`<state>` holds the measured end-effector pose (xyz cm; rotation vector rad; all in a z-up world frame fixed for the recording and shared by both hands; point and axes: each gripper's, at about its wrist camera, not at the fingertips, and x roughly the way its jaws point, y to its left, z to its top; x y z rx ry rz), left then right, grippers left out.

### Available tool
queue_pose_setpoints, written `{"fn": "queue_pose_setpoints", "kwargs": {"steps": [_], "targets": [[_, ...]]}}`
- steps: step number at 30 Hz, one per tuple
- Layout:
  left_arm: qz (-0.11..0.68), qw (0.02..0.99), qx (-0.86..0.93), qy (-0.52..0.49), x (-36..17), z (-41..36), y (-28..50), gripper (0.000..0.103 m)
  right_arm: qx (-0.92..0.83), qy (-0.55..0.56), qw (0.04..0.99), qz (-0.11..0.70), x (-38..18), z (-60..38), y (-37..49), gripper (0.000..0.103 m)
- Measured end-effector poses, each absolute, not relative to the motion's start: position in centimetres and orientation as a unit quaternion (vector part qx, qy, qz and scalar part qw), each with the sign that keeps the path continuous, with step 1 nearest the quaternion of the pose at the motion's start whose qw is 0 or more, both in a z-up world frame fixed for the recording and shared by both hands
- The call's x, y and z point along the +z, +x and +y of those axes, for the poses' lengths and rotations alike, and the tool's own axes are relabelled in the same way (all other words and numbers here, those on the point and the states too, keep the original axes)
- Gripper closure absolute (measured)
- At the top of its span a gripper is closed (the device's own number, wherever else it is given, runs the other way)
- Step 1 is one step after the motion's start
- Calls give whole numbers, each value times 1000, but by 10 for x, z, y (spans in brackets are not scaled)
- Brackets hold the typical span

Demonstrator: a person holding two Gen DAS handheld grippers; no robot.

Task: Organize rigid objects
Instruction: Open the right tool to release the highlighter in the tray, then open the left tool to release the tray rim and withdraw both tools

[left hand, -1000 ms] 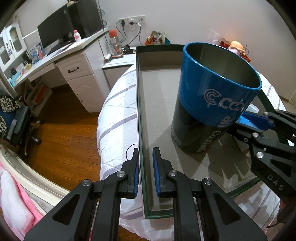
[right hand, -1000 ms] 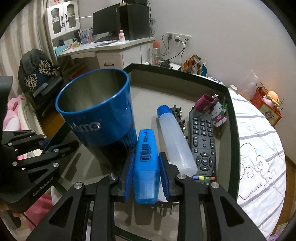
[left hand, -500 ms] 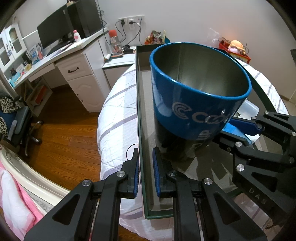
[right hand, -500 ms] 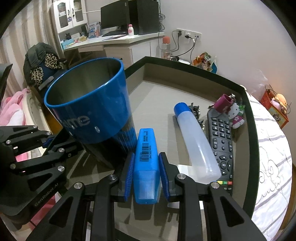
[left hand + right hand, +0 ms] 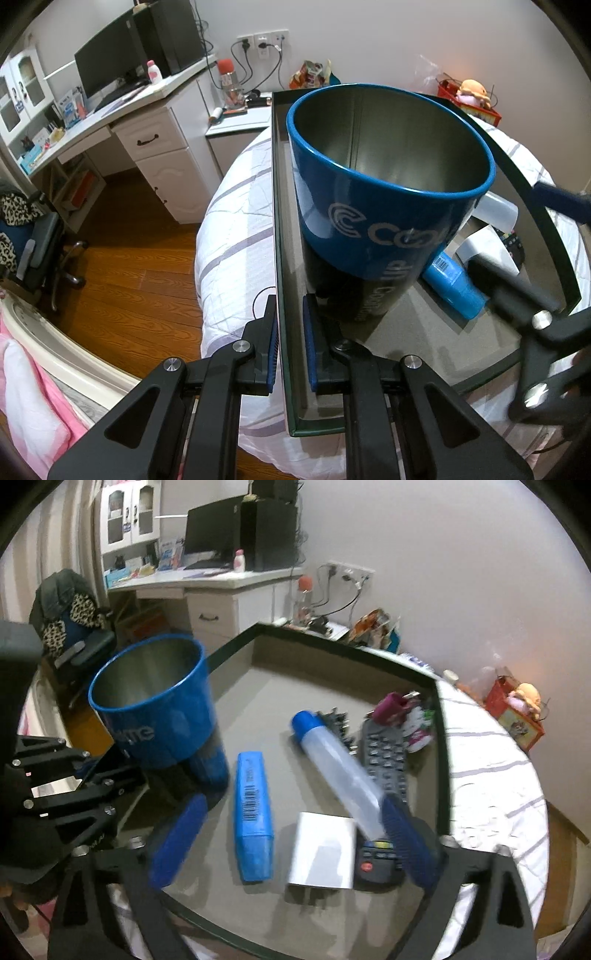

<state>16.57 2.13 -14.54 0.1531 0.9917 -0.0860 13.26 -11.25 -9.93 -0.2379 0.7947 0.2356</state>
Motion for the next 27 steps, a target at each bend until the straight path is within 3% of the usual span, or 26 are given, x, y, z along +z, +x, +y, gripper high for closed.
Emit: {"fn": "queue_pose_setpoints", "kwargs": {"steps": [11, 27], "targets": [[476, 875, -38, 77, -146, 22, 164, 92, 62, -90, 932, 345, -66, -155, 118, 0], [452, 886, -29, 96, -121, 22, 127, 90, 37, -21, 943, 330, -58, -203, 89, 0]]}}
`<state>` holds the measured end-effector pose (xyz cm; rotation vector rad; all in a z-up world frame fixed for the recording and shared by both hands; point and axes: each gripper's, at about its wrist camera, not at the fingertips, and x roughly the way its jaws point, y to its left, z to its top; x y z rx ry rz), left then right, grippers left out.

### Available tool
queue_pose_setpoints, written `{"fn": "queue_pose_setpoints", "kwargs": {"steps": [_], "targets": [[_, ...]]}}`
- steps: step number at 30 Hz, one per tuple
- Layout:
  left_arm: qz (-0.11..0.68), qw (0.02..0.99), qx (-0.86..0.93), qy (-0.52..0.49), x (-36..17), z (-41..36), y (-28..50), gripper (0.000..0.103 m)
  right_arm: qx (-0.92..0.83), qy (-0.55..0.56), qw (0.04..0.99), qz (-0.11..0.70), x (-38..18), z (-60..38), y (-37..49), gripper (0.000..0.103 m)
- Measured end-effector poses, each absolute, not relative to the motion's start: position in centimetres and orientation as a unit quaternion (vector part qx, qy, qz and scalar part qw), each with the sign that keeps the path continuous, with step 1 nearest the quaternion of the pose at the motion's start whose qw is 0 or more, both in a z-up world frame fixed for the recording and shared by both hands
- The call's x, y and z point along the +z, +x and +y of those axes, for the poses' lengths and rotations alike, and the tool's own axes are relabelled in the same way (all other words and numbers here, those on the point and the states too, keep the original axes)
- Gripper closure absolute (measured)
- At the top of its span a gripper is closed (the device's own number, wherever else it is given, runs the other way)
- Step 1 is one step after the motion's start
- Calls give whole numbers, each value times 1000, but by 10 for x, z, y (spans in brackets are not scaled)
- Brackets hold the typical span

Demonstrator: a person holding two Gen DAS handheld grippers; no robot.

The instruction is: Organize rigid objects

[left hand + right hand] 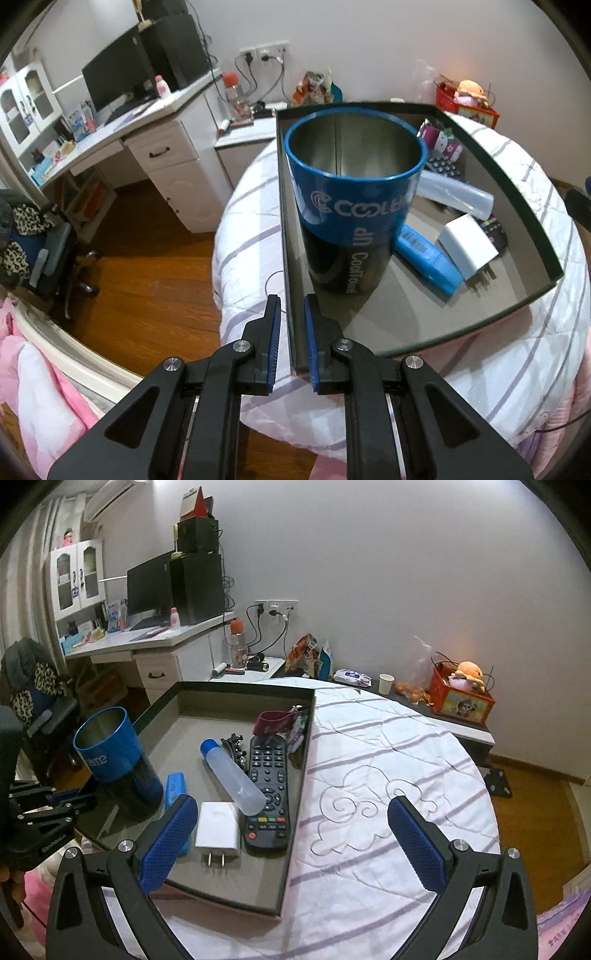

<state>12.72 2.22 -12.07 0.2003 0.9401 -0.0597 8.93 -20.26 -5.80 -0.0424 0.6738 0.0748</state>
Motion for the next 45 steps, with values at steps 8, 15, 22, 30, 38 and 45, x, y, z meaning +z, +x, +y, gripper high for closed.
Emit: {"fn": "queue_pose_setpoints", "kwargs": {"steps": [8, 15, 22, 30, 38, 45], "targets": [[413, 905, -25, 97, -88, 18, 97, 42, 34, -2, 951, 307, -45, -216, 59, 0], [363, 925, -47, 106, -53, 3, 66, 9, 40, 4, 957, 286, -29, -217, 37, 0], [311, 941, -62, 117, -27, -14, 42, 1, 32, 11, 966, 256, -8, -222, 9, 0], [254, 961, -61, 97, 1, -20, 19, 1, 23, 13, 978, 209, 20, -223, -20, 0], [227, 967, -52, 100, 22, -25, -3, 1, 21, 7, 985, 171, 40, -215, -38, 0], [179, 981, -25, 69, 41, -13, -22, 0, 16, 0, 990, 140, 53, -205, -51, 0]]}}
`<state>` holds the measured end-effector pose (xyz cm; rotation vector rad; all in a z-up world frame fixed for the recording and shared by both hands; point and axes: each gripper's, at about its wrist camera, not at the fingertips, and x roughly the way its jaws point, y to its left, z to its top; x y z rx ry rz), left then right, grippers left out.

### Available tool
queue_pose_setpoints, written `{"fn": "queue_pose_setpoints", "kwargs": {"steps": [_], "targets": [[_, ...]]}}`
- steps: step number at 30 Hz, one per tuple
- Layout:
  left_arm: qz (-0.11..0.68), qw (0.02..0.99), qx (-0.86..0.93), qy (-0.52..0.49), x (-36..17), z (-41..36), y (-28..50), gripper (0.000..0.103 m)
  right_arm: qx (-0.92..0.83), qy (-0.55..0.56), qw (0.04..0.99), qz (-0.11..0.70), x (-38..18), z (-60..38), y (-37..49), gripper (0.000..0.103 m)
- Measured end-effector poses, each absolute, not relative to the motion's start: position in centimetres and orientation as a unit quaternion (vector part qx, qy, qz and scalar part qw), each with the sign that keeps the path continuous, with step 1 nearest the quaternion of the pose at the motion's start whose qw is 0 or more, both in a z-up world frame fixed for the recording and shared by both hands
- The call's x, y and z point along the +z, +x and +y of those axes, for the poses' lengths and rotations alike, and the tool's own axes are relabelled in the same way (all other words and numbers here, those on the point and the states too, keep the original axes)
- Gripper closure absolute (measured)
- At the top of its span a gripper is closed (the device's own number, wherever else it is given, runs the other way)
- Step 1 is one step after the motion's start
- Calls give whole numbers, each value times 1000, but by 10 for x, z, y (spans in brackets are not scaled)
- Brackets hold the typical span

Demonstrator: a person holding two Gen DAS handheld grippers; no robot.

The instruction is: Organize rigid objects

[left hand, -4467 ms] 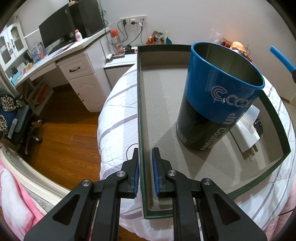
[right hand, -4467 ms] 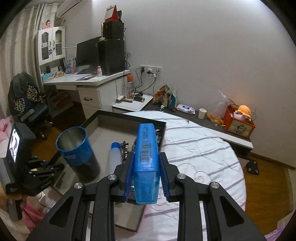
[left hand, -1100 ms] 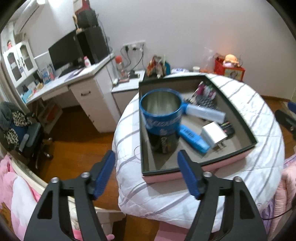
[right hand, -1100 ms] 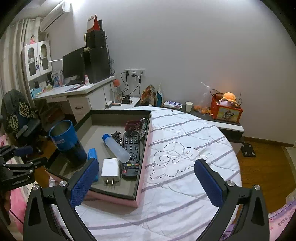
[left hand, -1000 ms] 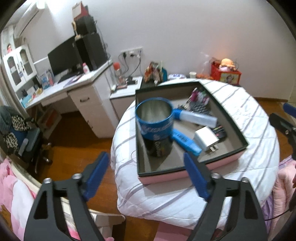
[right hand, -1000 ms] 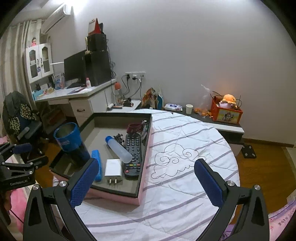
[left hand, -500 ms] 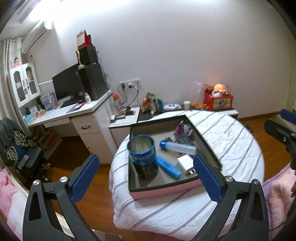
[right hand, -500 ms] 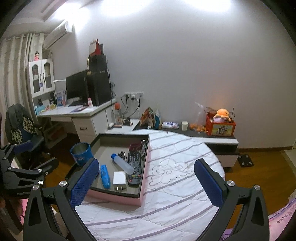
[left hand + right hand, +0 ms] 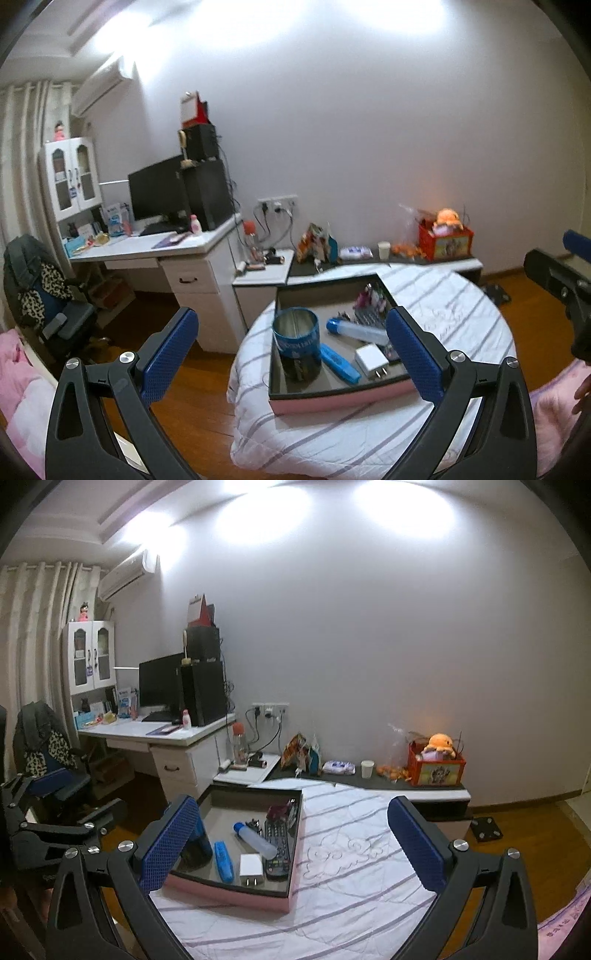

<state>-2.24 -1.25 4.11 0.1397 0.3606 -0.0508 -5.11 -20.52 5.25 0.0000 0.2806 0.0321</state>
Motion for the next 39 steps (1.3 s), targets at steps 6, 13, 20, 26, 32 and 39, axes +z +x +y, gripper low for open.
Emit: {"fn": "queue_pose_setpoints", "kwargs": {"steps": [6, 13, 20, 26, 32, 39], "targets": [[167, 984, -36, 57, 45, -5, -30, 0, 11, -4, 993, 119, 58, -193, -57, 0], [171, 983, -40, 55, 40, -1, -28, 0, 2, -16, 994, 112, 63, -182, -62, 0], [172, 983, -36, 53, 39, 4, -24, 0, -1, -19, 993, 116, 63, -176, -59, 0], [175, 982, -42, 48, 35, 9, -18, 0, -4, -23, 993, 120, 63, -168, -56, 0], [181, 982, -40, 41, 31, 14, -10, 0, -6, -27, 992, 126, 60, -163, -52, 0], [183, 981, -41, 41, 30, 14, -9, 0, -1, -28, 990, 136, 58, -158, -47, 0]]}}
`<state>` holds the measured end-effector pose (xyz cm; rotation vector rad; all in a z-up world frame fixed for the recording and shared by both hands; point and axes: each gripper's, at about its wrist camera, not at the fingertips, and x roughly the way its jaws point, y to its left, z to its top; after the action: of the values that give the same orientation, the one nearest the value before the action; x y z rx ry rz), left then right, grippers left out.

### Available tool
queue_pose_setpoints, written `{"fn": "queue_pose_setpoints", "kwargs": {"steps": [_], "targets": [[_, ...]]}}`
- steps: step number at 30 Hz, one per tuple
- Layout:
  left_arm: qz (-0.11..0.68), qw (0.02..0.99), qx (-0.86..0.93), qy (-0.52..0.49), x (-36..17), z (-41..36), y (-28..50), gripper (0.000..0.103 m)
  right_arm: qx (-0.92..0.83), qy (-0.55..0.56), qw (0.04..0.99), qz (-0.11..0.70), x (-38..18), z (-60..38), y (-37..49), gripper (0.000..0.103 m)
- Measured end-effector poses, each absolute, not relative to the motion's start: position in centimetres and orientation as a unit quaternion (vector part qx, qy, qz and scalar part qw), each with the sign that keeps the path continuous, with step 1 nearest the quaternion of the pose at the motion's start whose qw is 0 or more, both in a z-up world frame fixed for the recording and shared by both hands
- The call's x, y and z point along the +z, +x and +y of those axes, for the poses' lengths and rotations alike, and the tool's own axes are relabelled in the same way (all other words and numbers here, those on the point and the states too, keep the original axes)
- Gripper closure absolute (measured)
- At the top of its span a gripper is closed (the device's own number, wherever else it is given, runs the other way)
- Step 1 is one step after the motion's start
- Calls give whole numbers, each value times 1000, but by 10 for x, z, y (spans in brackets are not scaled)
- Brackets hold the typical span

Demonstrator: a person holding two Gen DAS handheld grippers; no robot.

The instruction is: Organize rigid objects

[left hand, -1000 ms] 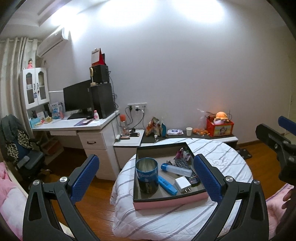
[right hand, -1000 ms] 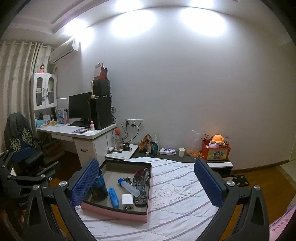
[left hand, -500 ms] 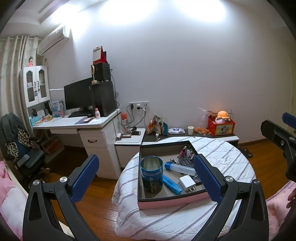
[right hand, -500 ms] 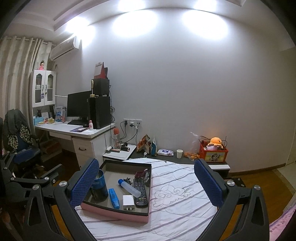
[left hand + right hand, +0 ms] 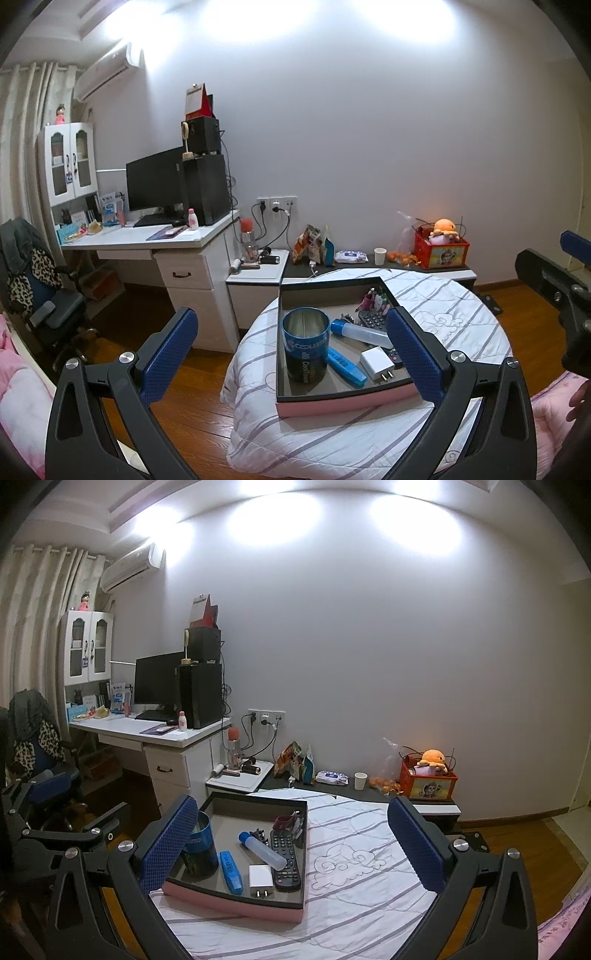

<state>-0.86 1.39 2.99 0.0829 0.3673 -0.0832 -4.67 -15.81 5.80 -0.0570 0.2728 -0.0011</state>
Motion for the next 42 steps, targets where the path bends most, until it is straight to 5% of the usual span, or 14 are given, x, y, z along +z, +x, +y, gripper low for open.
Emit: {"fn": "queue_pose_setpoints", "kwargs": {"steps": [42], "targets": [[166, 985, -26, 43, 37, 11, -8, 0, 16, -20, 989, 147, 51, -159, -34, 0]]}}
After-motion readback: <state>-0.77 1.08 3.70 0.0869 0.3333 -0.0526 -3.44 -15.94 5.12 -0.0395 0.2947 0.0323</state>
